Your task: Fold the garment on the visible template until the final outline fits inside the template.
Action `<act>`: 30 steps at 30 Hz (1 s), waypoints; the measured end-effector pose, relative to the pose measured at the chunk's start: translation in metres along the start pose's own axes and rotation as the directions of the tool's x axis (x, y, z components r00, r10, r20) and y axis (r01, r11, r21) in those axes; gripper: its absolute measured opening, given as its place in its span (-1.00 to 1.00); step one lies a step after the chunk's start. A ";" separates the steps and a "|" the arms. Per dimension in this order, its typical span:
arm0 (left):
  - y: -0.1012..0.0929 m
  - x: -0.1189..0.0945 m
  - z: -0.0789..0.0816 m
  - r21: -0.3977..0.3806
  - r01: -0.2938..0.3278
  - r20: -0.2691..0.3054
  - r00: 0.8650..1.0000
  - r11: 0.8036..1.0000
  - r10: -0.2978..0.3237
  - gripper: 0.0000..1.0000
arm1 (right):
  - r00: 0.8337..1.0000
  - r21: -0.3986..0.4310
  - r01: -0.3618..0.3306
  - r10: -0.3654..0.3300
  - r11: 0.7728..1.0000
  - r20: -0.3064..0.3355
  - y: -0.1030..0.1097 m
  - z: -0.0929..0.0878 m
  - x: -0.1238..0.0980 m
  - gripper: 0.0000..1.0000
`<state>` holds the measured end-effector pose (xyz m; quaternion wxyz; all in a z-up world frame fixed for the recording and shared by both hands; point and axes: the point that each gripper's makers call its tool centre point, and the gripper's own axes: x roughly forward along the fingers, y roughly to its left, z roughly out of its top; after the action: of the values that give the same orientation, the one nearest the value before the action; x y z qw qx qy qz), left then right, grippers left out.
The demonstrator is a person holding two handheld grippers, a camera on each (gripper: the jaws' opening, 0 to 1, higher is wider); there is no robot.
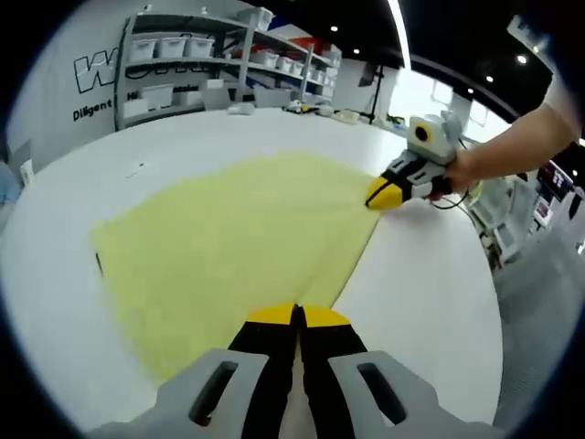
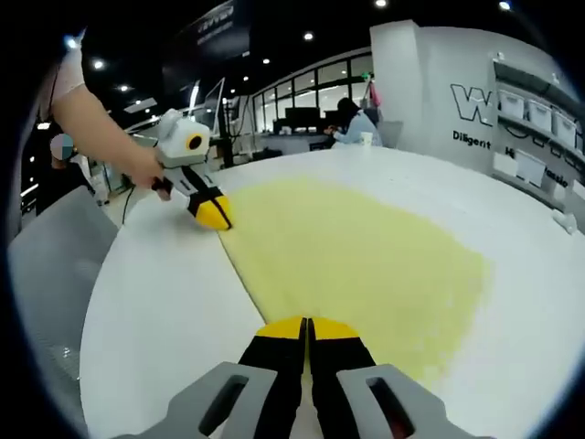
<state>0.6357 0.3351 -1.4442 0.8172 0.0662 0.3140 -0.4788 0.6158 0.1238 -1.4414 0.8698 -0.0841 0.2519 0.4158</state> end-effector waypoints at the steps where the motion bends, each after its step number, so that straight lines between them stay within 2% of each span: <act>1: 0.003 -0.003 -0.002 -0.008 -0.005 0.002 1.000 1.000 0.005 -0.94 | 0.997 0.032 0.030 -0.027 0.999 -0.078 -0.003 -0.019 -0.009 -1.00; 2: 0.006 -0.007 -0.003 -0.017 -0.013 0.004 1.000 1.000 0.014 -0.94 | 0.998 0.054 0.023 -0.020 0.998 -0.061 -0.003 -0.022 -0.013 -1.00; 3: 0.008 -0.010 -0.004 -0.022 -0.019 0.003 1.000 1.000 0.019 -0.94 | 1.000 0.043 0.010 -0.009 0.999 -0.013 -0.005 -0.016 -0.017 -1.00; 5: 0.011 -0.015 -0.007 -0.030 -0.028 0.002 1.000 0.999 0.028 -0.94 | 0.999 0.031 0.032 -0.031 0.999 -0.016 -0.011 -0.018 -0.023 -1.00; 9: 0.023 -0.028 -0.015 -0.080 -0.063 0.009 0.998 0.995 0.064 -0.94 | 0.999 0.060 0.050 -0.050 0.997 -0.013 -0.020 -0.021 -0.033 -1.00; 11: 0.030 -0.036 -0.018 -0.101 -0.080 0.011 0.997 0.992 0.081 -0.94 | 0.997 0.050 0.076 -0.075 0.996 -0.009 -0.016 -0.015 -0.038 -1.00; 14: 0.032 -0.044 -0.023 -0.118 -0.096 0.003 0.995 0.988 0.097 -0.94 | 0.995 0.102 0.101 -0.100 0.990 -0.010 -0.020 -0.016 -0.046 -1.00; 15: 0.032 -0.046 -0.024 -0.119 -0.100 -0.004 0.995 0.988 0.100 -0.94 | 0.996 0.151 0.092 -0.093 0.984 -0.002 -0.026 -0.021 -0.049 -1.00; 16: 0.032 -0.048 -0.025 -0.119 -0.106 -0.012 0.994 0.987 0.105 -0.94 | 0.995 0.154 0.099 -0.099 0.983 -0.010 -0.029 -0.025 -0.052 -1.00; 17: 0.033 -0.050 -0.026 -0.122 -0.114 -0.017 0.993 0.986 0.113 -0.94 | 0.993 0.169 0.113 -0.105 0.979 -0.059 -0.036 -0.037 -0.058 -1.00; 18: 0.035 -0.054 -0.027 -0.129 -0.132 -0.028 0.991 0.983 0.129 -0.94 | 0.993 0.168 0.113 -0.107 0.979 -0.043 -0.036 -0.034 -0.060 -0.97; 20: 0.039 -0.062 -0.029 -0.137 -0.173 -0.047 0.985 0.975 0.168 -0.95 | 0.988 0.117 0.141 -0.134 0.983 -0.072 -0.035 -0.035 -0.068 -1.00; 22: 0.039 -0.072 -0.029 -0.148 -0.195 -0.050 0.981 0.969 0.190 -0.96 | 0.988 0.127 0.150 -0.144 0.981 -0.054 -0.027 -0.025 -0.076 -0.98; 24: 0.036 -0.083 -0.026 -0.164 -0.216 -0.037 0.976 0.963 0.212 -0.97 | 0.988 0.125 0.154 -0.149 0.980 -0.048 -0.024 -0.019 -0.082 -0.93; 30: -0.004 -0.118 -0.004 -0.189 -0.241 0.018 0.968 0.952 0.249 -0.83 | 0.988 0.146 0.155 -0.157 0.977 0.002 -0.016 0.001 -0.105 -0.82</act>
<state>0.5899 0.4221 -1.3786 0.8792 0.0182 0.3293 -0.3437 0.5731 0.0428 -1.3883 0.9052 -0.0371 0.2682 0.3275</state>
